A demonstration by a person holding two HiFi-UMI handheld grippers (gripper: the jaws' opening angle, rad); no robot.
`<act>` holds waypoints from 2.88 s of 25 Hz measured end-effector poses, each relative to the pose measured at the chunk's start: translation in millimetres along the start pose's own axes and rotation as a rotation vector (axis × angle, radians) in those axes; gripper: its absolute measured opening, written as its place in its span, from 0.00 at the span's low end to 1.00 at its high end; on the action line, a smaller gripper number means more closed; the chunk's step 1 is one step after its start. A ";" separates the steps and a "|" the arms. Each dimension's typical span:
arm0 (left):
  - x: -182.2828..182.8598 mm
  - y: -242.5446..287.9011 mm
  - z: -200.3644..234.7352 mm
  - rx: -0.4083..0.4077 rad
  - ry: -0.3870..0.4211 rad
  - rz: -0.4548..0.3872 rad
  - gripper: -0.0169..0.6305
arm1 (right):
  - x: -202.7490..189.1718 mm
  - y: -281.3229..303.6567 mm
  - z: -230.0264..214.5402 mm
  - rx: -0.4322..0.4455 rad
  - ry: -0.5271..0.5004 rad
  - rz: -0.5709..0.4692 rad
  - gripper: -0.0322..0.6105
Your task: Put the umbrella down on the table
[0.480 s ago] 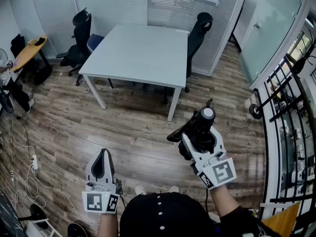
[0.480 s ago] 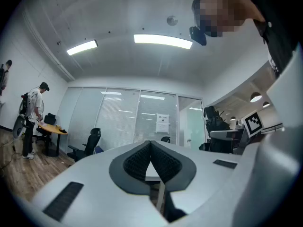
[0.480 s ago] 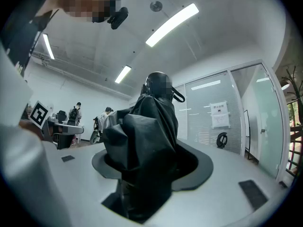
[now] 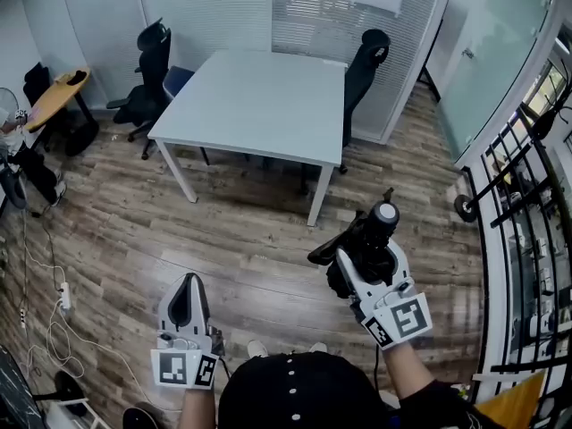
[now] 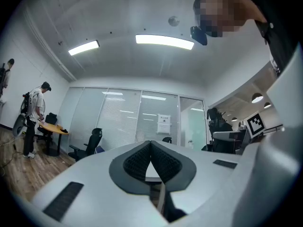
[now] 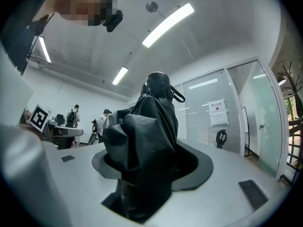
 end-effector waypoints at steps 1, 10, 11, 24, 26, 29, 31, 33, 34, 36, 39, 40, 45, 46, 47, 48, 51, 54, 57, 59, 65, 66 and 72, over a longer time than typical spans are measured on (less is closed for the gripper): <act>0.1 -0.8 3.3 -0.001 0.001 0.001 0.05 | -1.4 0.8 2.6 -0.003 0.004 0.002 0.47; -0.4 -8.9 40.9 -0.045 0.010 0.016 0.05 | -14.9 8.0 37.9 -0.041 0.048 0.021 0.47; -0.5 -10.2 45.1 -0.054 0.011 0.018 0.05 | -16.5 7.6 42.1 -0.049 0.049 0.022 0.47; -12.3 9.7 59.4 -0.074 -0.011 0.034 0.05 | -29.6 19.1 39.2 -0.081 0.066 0.042 0.47; -12.2 14.8 60.7 -0.063 -0.013 0.036 0.05 | -30.0 26.8 34.6 -0.073 0.068 0.040 0.47; -11.9 24.6 60.7 -0.049 -0.009 0.037 0.05 | -31.0 39.1 25.5 -0.056 0.068 0.039 0.47; -12.8 33.5 61.2 -0.036 -0.008 0.035 0.05 | -32.7 48.6 17.6 -0.048 0.070 0.038 0.47; -14.7 43.4 61.8 -0.025 -0.009 0.037 0.05 | -34.5 58.2 9.3 -0.040 0.074 0.038 0.47; -15.6 48.4 61.9 -0.022 -0.009 0.039 0.05 | -35.3 62.6 5.2 -0.037 0.076 0.038 0.47; -16.9 58.7 62.1 -0.016 -0.009 0.042 0.05 | -36.6 70.8 -2.6 -0.031 0.079 0.039 0.47; -18.2 75.1 62.9 -0.005 -0.008 0.044 0.05 | -38.9 83.6 -14.6 -0.024 0.075 0.043 0.47; -19.0 80.9 62.6 -0.001 -0.007 0.044 0.05 | -40.1 87.6 -19.4 -0.021 0.076 0.045 0.47; -23.2 113.2 58.3 0.010 -0.003 0.040 0.05 | -44.9 108.5 -46.5 -0.010 0.087 0.043 0.47; -23.9 120.3 57.6 0.010 -0.003 0.039 0.05 | -45.4 113.7 -51.6 -0.004 0.092 0.040 0.47; -25.0 127.1 56.9 0.012 -0.004 0.037 0.05 | -46.1 118.6 -56.4 0.003 0.097 0.037 0.47; -26.5 133.5 55.9 0.014 -0.003 0.037 0.05 | -47.0 123.1 -61.2 0.012 0.101 0.034 0.47; -30.9 152.9 50.5 0.022 0.000 0.038 0.05 | -49.6 134.8 -77.9 0.040 0.103 0.021 0.47; -32.8 168.7 44.2 0.036 0.002 0.033 0.05 | -51.1 145.4 -92.9 0.057 0.108 0.013 0.47; -38.4 176.9 39.6 0.047 -0.008 0.041 0.05 | -56.1 154.9 -98.6 0.070 0.116 0.016 0.47; -43.0 180.1 36.3 0.047 -0.014 0.054 0.05 | -59.2 160.5 -99.7 0.078 0.122 0.026 0.47; -45.9 198.8 43.4 0.051 -0.015 0.069 0.05 | -62.0 181.5 -110.5 0.077 0.120 0.045 0.47; -46.4 201.9 46.6 0.050 -0.014 0.071 0.05 | -63.0 184.8 -112.2 0.073 0.121 0.049 0.47; -45.2 228.5 77.3 0.040 -0.008 0.060 0.05 | -62.7 219.0 -115.4 0.047 0.098 0.040 0.47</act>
Point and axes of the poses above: the fingertips, and each gripper's own axes: y forward along the fingers, z to its left, x out of its top, the point moved 10 cm from there along -y, backward along the fingers, and after that the axes turned 8 degrees about -x, right-handed, at the moved point
